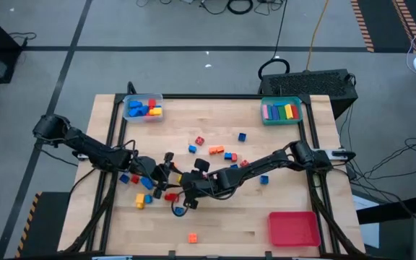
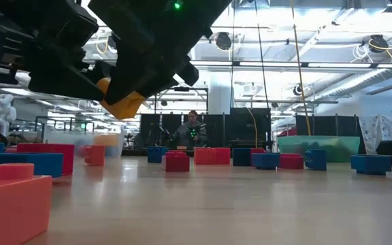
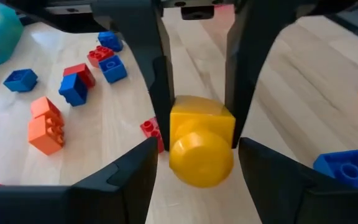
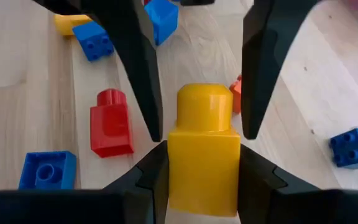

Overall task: Sort blocks by size
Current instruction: Put the big yellow game piece into the transparent bin

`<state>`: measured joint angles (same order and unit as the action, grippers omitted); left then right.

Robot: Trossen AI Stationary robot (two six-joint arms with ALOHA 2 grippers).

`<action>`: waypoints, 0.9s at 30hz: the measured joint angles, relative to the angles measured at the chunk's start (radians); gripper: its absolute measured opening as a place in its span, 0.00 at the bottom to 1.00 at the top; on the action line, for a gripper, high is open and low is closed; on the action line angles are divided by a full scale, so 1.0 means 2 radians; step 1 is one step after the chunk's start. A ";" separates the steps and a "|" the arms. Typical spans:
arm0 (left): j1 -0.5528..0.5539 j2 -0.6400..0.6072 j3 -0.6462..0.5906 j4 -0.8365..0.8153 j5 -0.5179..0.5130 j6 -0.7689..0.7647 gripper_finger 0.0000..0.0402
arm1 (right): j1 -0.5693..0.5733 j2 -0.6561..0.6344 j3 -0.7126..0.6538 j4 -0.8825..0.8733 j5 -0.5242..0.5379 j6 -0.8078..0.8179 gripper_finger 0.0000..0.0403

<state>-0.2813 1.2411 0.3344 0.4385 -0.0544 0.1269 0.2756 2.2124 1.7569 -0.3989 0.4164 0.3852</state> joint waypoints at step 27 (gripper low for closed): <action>0.138 0.000 0.000 -0.007 -0.083 -0.028 0.32 | -0.015 -0.008 -0.011 -0.271 0.041 0.272 0.64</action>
<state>-0.0059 1.2411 0.3340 0.4248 -0.2194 0.0704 0.2454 2.1972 1.7358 -0.9399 0.4979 0.9296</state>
